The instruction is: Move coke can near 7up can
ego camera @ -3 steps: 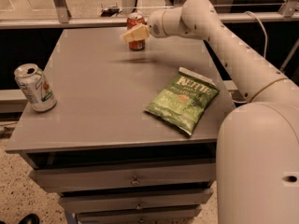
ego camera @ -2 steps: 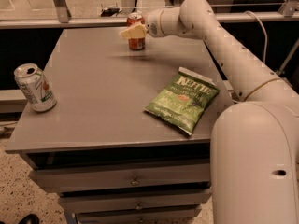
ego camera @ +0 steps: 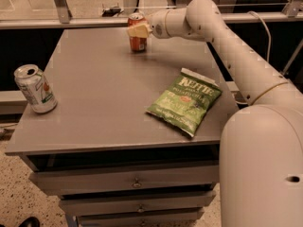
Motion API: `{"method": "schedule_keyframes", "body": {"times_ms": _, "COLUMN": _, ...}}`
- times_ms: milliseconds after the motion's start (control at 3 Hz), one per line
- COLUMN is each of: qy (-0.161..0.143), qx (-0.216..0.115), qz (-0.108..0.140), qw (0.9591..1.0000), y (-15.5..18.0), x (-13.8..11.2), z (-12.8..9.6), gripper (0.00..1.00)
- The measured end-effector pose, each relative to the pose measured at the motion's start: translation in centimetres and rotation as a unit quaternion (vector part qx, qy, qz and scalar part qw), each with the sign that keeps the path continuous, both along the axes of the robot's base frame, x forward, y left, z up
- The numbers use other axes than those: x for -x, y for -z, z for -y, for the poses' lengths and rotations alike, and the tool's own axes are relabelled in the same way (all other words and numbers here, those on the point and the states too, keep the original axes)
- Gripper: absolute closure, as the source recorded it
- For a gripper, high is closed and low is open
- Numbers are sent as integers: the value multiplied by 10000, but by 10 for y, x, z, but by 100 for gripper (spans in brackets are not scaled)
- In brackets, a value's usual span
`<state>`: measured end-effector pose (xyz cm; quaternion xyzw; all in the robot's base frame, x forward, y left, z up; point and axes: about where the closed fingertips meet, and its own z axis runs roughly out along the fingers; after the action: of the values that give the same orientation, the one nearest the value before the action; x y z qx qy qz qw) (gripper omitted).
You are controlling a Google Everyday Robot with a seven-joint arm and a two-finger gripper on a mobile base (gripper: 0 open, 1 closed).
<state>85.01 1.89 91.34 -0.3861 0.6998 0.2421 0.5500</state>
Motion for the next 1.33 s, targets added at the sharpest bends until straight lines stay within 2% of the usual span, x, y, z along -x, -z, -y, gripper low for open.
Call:
{"method": "schedule_keyframes", "body": {"times_ms": 333, "qy": -421, "qx": -127, "qz": 195, "qw": 9988, "y": -26, "x": 32, "z": 1, "gripper": 99}}
{"method": "schedule_keyframes", "body": {"times_ms": 667, "qy": -860, "qx": -131, "qz": 346, "qw": 9956, "y": -47, "x": 67, "z": -9, "gripper": 100}}
{"method": "schedule_keyframes", "body": {"times_ms": 1000, "qy": -940, "qx": -125, "qz": 299, "qw": 9950, "y": -44, "x": 71, "z": -14, "gripper": 100}}
{"method": "schedule_keyframes", "body": {"times_ms": 1333, "qy": -1311, "qx": -95, "qz": 81, "qw": 9913, "y": -32, "x": 90, "z": -38, "gripper": 100}}
